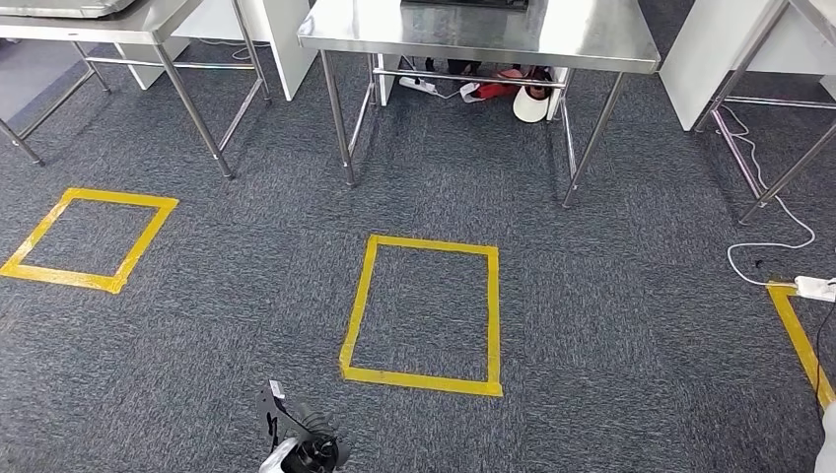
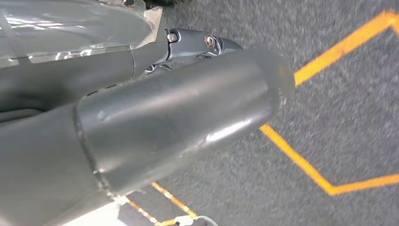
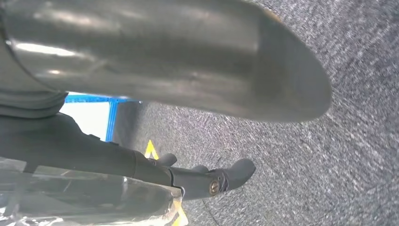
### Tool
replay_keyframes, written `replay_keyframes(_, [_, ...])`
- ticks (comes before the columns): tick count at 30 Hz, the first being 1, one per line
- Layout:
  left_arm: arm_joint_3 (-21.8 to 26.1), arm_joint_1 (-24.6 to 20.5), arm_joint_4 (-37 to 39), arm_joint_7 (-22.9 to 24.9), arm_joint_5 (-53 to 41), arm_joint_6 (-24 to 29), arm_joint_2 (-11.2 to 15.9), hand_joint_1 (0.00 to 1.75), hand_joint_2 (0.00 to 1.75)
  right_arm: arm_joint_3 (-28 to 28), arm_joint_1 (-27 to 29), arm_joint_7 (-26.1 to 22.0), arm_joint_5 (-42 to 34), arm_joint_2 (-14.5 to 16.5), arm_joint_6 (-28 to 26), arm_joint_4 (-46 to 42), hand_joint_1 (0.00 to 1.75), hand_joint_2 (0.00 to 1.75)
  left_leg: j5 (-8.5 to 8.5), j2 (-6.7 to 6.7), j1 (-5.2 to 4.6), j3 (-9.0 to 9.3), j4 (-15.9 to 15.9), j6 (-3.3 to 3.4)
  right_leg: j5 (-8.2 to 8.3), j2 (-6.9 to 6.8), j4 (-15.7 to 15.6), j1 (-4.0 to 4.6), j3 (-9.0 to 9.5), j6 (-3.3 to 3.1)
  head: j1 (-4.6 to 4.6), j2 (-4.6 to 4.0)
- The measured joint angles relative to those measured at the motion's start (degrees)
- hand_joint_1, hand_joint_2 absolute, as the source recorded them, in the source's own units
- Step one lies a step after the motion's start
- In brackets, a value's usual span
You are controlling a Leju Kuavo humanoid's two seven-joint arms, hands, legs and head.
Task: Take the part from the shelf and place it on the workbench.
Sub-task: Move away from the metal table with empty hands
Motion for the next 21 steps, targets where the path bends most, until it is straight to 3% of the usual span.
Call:
replay_keyframes(3, [-0.04, 0.0, 0.11, -0.34, 0.04, 0.52, 0.02, 0.0, 0.0, 0.05, 0.15, 0.05, 0.02, 0.09, 0.01, 0.0, 0.0, 0.0, -0.39, 0.01, 0.01, -0.18, 2.67, -0.11, 0.33, -0.55, 0.06, 0.1, -0.36, 0.13, -0.01, 0.0])
replay_keyframes(7, [-1.08, -0.55, 0.21, -2.06, 0.16, 2.39, 0.02, 0.0, 0.0, 0.13, 0.16, 0.5, -0.06, 0.46, 0.08, -0.02, 0.0, 0.0, 4.8, 3.39, -0.83, 11.6, -14.59, 2.14, 0.71, -3.8, 0.57, 1.14, -0.92, 1.31, 0.25, 0.0])
replay_keyframes(8, [-1.19, -0.58, 0.21, -2.26, 0.11, 2.69, 0.01, 0.0, 0.0, 0.15, 0.11, 0.52, -0.07, 0.48, 0.09, -0.02, 0.0, 0.0, 4.97, 2.76, -0.69, 11.49, -15.0, 2.57, 0.6, -4.12, 0.66, 1.32, -0.95, 1.66, 0.3, 0.0])
replay_keyframes(10, [-1.35, -0.74, 0.22, -3.38, -0.19, 3.98, -0.01, 0.0, 0.0, 0.18, 0.07, 0.52, -0.02, 0.5, 0.09, -0.02, 0.0, 0.0, 5.66, 1.69, -0.4, 11.33, -15.72, 3.57, -0.89, -2.73, 2.96, 1.28, -2.15, 1.93, 0.36, 0.0])
replay_keyframes(13, [-1.76, -1.03, 0.33, -6.55, -0.75, 6.7, -0.05, 0.0, 0.0, 0.21, 0.19, 0.52, 0.08, 0.55, 0.16, -0.02, 0.0, 0.0, 6.47, -0.02, -0.25, 10.62, -15.99, 4.23, -5.99, 0.5, 14.18, 0.82, -7.56, 1.66, 0.58, 0.0])
replay_keyframes(14, [-1.91, -1.05, 0.41, -7.42, -0.87, 7.36, -0.07, 0.0, 0.0, 0.21, 0.28, 0.52, 0.1, 0.54, 0.19, -0.02, 0.0, 0.0, 6.65, -0.69, -0.27, 10.4, -15.96, 4.18, -6.91, 0.76, 17.19, 0.73, -9.02, 1.85, 0.62, 0.0])
replay_keyframes(15, [-2.04, -1.08, 0.5, -8.01, -0.95, 7.78, -0.07, 0.0, 0.0, 0.21, 0.36, 0.52, 0.1, 0.53, 0.2, -0.02, 0.0, 0.0, 6.82, -1.39, -0.27, 10.24, -15.92, 4.06, -6.89, 0.86, 18.19, 0.63, -9.51, 2.22, 0.62, 0.0])
replay_keyframes(16, [-2.15, -1.1, 0.59, -8.34, -0.96, 8.02, -0.07, 0.0, 0.0, 0.21, 0.41, 0.52, 0.11, 0.52, 0.2, -0.02, 0.0, 0.0, 6.96, -2.09, -0.24, 10.15, -15.86, 3.9, -5.77, 0.97, 16.5, 0.46, -8.67, 2.74, 0.63, 0.0])
replay_keyframes(18, [-2.34, -1.22, 0.68, -8.57, -0.98, 8.14, -0.07, 0.0, 0.0, 0.21, 0.38, 0.52, 0.13, 0.48, 0.2, -0.02, 0.0, 0.0, 7.21, -3.39, -0.17, 10.02, -15.67, 3.48, -2.21, 2.13, 8.1, -0.14, -4.6, 3.76, 0.66, 0.0])
replay_keyframes(19, [-2.4, -1.3, 0.7, -8.64, -0.99, 8.15, -0.07, 0.0, 0.0, 0.22, 0.35, 0.52, 0.14, 0.5, 0.21, -0.02, 0.0, 0.0, 7.29, -3.96, -0.26, 9.9, -15.51, 3.18, -0.76, 2.84, 4.26, -0.25, -2.87, 3.9, 0.69, 0.0])
replay_keyframes(21, [-2.58, -1.43, 0.7, -8.92, -1.01, 8.16, -0.08, 0.0, 0.0, 0.23, 0.27, 0.52, 0.15, 0.56, 0.28, -0.02, 0.0, 0.0, 7.53, -4.8, -0.5, 9.55, -15.34, 2.53, 0.32, 3.59, 1.27, -0.17, -1.75, 3.41, 0.7, 0.0])
